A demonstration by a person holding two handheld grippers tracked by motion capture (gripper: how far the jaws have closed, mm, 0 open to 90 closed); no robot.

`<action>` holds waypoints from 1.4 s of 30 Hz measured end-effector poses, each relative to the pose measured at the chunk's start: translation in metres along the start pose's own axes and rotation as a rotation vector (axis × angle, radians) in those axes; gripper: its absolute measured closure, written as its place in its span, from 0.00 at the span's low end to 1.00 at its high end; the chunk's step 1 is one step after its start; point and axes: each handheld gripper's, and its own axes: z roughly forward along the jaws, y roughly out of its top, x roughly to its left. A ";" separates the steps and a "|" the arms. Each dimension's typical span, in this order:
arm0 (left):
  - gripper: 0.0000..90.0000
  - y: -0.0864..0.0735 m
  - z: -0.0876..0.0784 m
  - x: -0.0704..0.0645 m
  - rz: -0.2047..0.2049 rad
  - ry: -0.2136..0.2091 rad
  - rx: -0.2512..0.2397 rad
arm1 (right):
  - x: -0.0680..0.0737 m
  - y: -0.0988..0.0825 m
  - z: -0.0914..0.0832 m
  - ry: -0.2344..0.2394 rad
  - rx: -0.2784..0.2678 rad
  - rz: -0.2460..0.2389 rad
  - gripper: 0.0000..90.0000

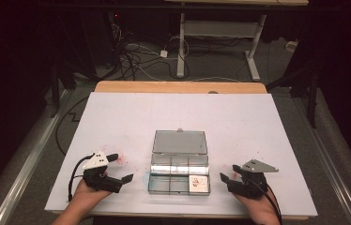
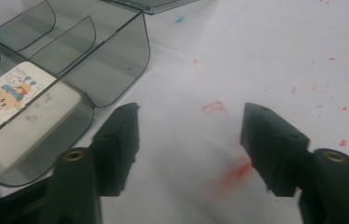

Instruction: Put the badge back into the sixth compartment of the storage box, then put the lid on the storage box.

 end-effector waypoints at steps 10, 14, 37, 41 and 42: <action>0.00 0.008 0.006 0.001 -0.038 -0.020 0.012 | -0.007 -0.001 0.005 -0.043 -0.006 0.026 0.00; 0.00 0.016 0.011 0.002 -0.063 -0.047 -0.021 | -0.008 0.000 0.004 -0.051 -0.016 0.030 0.00; 0.00 0.073 0.064 0.025 -0.120 -0.031 -0.006 | -0.012 0.045 0.020 -0.043 -0.125 0.071 0.00; 0.00 0.079 0.071 0.030 -0.131 -0.025 0.010 | -0.010 0.059 0.035 -0.031 -0.110 0.065 0.00; 0.00 0.080 0.072 0.030 -0.137 -0.024 0.013 | -0.010 0.062 0.040 -0.027 -0.100 0.063 0.00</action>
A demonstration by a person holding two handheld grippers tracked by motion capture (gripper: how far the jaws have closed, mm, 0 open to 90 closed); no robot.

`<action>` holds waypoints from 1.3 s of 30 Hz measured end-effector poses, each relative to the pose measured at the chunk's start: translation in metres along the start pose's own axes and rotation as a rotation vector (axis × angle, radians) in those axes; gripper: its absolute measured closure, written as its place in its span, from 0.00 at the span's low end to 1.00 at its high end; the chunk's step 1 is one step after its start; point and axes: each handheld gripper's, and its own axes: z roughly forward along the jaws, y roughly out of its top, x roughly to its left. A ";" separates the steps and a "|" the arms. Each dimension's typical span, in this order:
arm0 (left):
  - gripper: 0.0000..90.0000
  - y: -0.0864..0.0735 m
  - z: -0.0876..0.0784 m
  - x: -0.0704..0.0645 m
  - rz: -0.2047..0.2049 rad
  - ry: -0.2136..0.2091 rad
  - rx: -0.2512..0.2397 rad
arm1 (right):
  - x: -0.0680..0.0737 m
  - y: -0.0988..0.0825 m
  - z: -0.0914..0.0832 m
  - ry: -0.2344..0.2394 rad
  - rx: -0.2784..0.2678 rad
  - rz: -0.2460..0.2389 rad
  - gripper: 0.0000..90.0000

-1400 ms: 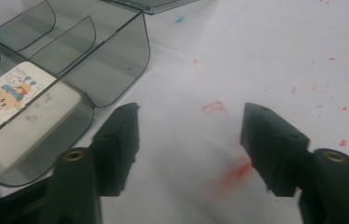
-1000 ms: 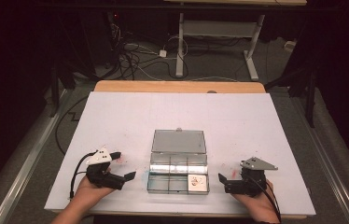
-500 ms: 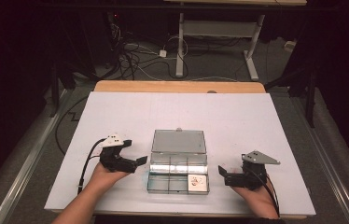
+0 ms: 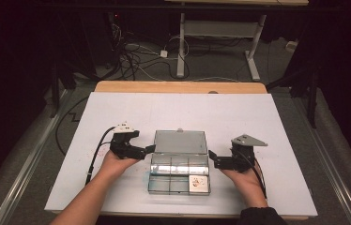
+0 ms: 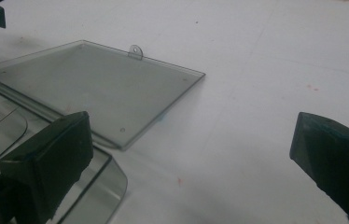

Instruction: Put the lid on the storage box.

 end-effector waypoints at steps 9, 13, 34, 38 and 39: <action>0.00 0.013 0.018 0.002 -0.017 -0.015 0.037 | 0.007 0.024 0.038 0.014 0.065 0.006 0.00; 0.00 0.010 0.029 0.004 -0.042 -0.022 0.055 | 0.009 0.025 0.050 0.030 0.101 0.048 0.00; 0.00 0.004 0.040 0.001 -0.052 -0.045 0.098 | 0.016 0.017 0.072 0.209 0.221 0.212 0.06; 0.01 0.005 0.040 0.001 -0.049 -0.047 0.097 | 0.017 0.017 0.072 0.237 0.217 0.222 0.12; 0.01 0.005 0.040 0.001 -0.048 -0.047 0.096 | 0.017 0.016 0.071 0.237 0.215 0.221 0.12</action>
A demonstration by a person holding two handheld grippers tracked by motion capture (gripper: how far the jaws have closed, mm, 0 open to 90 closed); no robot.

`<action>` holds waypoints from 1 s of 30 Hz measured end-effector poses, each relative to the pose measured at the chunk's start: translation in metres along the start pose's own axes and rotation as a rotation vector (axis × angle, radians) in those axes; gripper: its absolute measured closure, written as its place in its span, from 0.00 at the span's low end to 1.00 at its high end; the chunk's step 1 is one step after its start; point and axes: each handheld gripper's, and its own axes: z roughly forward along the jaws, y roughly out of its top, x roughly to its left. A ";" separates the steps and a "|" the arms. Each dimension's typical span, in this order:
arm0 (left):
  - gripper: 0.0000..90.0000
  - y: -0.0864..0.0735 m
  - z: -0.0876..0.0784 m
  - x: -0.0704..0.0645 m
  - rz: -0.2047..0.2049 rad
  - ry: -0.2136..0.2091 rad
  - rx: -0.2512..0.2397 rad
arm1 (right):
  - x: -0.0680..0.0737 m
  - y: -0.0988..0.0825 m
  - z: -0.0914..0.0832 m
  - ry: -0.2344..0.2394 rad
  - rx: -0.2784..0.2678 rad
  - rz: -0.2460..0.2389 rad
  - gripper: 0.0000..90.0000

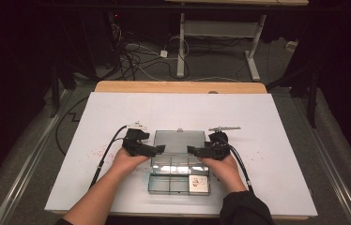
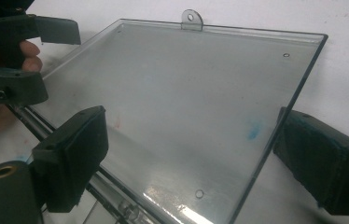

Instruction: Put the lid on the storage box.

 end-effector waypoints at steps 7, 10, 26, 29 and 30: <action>0.08 0.001 -0.006 -0.002 0.032 -0.011 -0.017 | 0.004 -0.002 -0.004 -0.011 -0.039 -0.047 0.19; 0.13 0.001 -0.009 -0.004 0.041 -0.015 -0.026 | 0.009 -0.003 -0.008 -0.033 -0.065 -0.087 0.23; 0.54 0.006 -0.032 -0.019 0.106 -0.034 -0.100 | 0.023 -0.012 -0.037 -0.154 -0.219 -0.252 0.59; 0.61 0.005 -0.036 -0.023 0.122 -0.032 -0.117 | 0.025 -0.013 -0.042 -0.170 -0.230 -0.275 0.64; 0.62 0.005 -0.037 -0.024 0.128 -0.028 -0.123 | 0.026 -0.014 -0.044 -0.169 -0.233 -0.278 0.66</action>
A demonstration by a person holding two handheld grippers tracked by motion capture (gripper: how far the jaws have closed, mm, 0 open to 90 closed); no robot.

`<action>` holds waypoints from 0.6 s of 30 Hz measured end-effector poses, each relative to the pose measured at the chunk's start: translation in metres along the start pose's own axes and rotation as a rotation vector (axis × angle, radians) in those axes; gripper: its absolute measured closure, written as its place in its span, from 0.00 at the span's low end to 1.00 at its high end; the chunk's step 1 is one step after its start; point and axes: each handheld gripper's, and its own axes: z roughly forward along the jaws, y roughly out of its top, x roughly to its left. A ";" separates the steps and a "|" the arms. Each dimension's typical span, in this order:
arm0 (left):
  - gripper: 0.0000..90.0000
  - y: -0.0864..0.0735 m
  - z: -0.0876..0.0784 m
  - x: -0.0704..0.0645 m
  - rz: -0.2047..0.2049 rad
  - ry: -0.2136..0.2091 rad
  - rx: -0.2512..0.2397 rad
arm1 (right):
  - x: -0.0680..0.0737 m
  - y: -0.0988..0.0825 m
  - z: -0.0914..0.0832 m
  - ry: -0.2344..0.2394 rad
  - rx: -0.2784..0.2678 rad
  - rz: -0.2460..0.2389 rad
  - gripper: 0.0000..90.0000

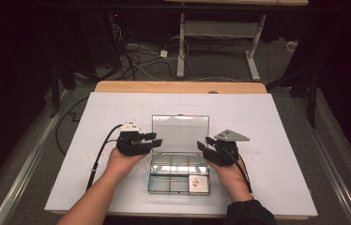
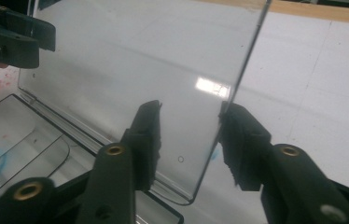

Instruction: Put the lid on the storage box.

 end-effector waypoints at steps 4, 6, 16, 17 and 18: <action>0.68 0.001 -0.005 -0.005 0.017 -0.005 -0.033 | -0.001 0.000 -0.008 0.010 -0.011 -0.006 0.74; 0.71 0.001 -0.008 -0.008 0.034 0.005 -0.036 | -0.001 0.000 -0.011 0.005 -0.010 -0.018 0.76; 0.77 -0.003 -0.015 -0.019 0.083 0.044 -0.059 | -0.002 -0.011 -0.043 -0.037 -0.048 -0.032 0.85; 0.79 -0.003 -0.016 -0.020 0.083 0.044 -0.059 | -0.001 -0.013 -0.047 -0.042 -0.055 -0.036 0.86; 0.80 -0.003 -0.017 -0.021 0.074 0.042 -0.061 | -0.001 -0.016 -0.050 -0.041 -0.065 -0.037 0.88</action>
